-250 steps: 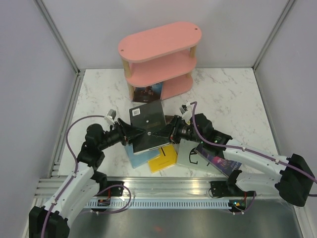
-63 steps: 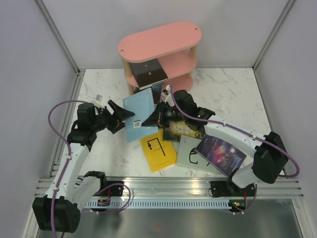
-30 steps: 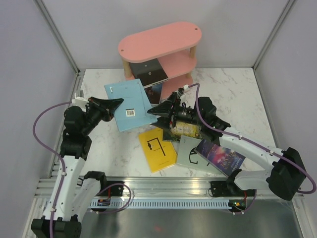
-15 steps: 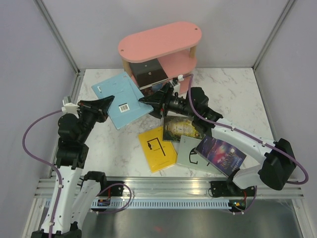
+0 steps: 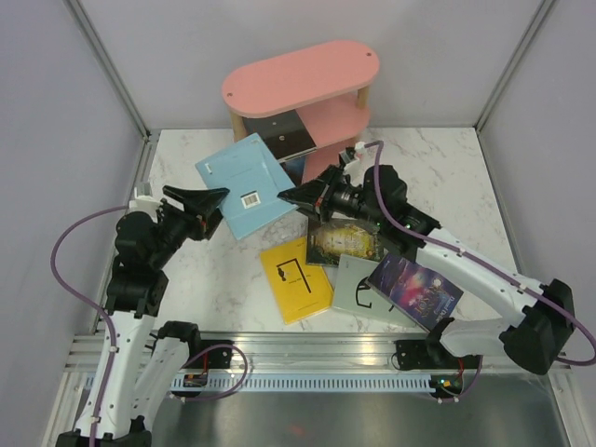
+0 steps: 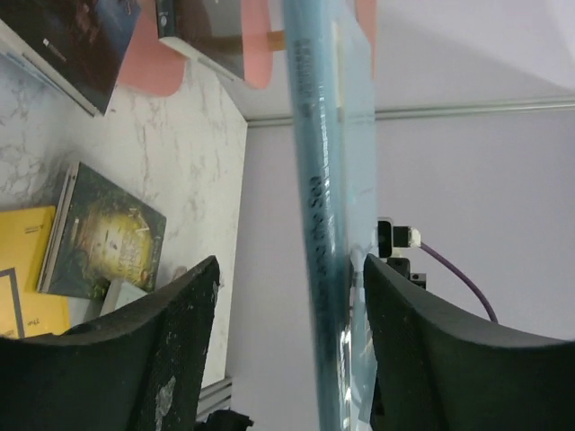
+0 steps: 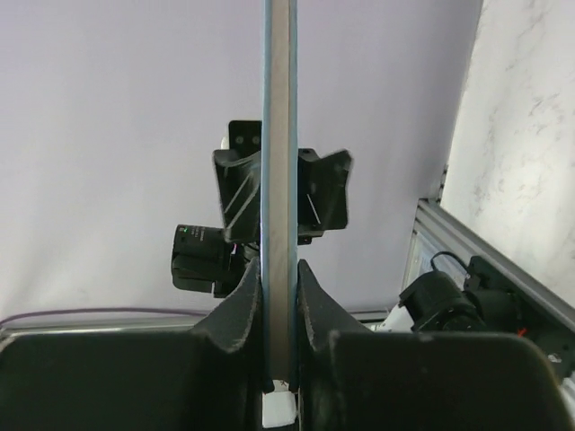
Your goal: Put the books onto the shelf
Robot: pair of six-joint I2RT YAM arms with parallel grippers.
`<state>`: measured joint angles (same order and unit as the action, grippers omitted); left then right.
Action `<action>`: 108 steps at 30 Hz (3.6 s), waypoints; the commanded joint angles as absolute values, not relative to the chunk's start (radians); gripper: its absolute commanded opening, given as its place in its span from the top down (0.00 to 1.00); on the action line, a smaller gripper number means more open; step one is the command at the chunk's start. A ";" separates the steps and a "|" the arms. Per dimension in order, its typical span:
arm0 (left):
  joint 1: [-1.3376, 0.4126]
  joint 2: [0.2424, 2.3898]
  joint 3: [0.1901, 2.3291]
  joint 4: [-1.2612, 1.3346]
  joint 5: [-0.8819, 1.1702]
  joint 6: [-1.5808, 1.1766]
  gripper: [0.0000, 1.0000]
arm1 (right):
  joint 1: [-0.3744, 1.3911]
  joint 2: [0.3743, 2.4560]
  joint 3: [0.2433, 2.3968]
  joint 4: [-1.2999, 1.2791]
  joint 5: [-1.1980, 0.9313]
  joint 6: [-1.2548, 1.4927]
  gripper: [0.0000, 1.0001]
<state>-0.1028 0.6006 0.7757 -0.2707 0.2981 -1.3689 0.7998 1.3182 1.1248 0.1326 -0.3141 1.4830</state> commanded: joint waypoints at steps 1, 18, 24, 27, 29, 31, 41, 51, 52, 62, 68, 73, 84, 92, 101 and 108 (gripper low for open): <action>-0.103 0.620 0.839 -0.333 0.413 -1.198 0.29 | 0.695 1.184 1.083 0.189 -0.279 1.445 1.00; -0.086 0.729 0.917 -0.397 0.451 -1.054 0.18 | 0.417 1.281 1.176 0.173 -0.446 1.436 1.00; -0.080 0.750 0.907 -0.396 0.471 -1.031 0.18 | 0.390 1.367 1.200 0.250 -0.456 1.459 1.00; -0.075 0.758 0.897 -0.394 0.480 -1.022 0.18 | 0.379 1.448 1.227 0.316 -0.460 1.494 1.00; -0.071 0.764 0.894 -0.393 0.483 -1.016 0.18 | 0.379 1.527 1.256 0.348 -0.472 1.499 1.00; -0.068 0.768 0.893 -0.393 0.489 -1.011 0.18 | 0.379 1.615 1.317 0.359 -0.477 1.497 1.00; -0.051 0.792 0.896 -0.387 0.515 -0.999 0.18 | 0.374 1.988 1.691 0.302 -0.540 1.456 1.00; -0.041 0.819 0.907 -0.387 0.520 -0.968 0.18 | 0.362 2.014 1.668 0.236 -0.571 1.407 0.47; -0.041 0.828 0.907 -0.388 0.520 -0.969 0.18 | 0.356 1.996 1.658 0.212 -0.568 1.396 0.43; -0.041 0.865 0.922 -0.377 0.528 -0.963 0.19 | 0.213 1.870 1.620 -0.047 -0.568 1.217 0.18; -0.041 0.894 0.940 -0.376 0.531 -0.948 0.18 | 0.134 1.796 1.583 -0.158 -0.643 1.118 0.15; -0.041 0.896 0.936 -0.377 0.535 -0.956 0.19 | 0.133 1.738 1.531 -0.163 -0.666 1.097 0.16; -0.041 0.790 0.877 -0.385 0.567 -1.035 0.20 | 0.103 1.762 1.534 -0.175 -0.577 1.086 0.42; -0.041 0.720 0.864 -0.446 0.594 -1.040 0.21 | 0.100 1.845 1.589 -0.176 -0.538 1.114 0.46; -0.041 0.673 0.864 -0.525 0.597 -1.006 0.21 | 0.133 1.937 1.667 -0.150 -0.520 1.150 0.47; -0.041 0.686 0.876 -0.548 0.598 -0.982 0.21 | 0.196 1.988 1.698 -0.129 -0.500 1.177 0.48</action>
<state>-0.0471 0.6815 0.8627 -0.5327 0.5613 -1.0199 0.1623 1.9640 1.6489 -0.1696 -0.5175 1.1599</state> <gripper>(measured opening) 0.793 0.524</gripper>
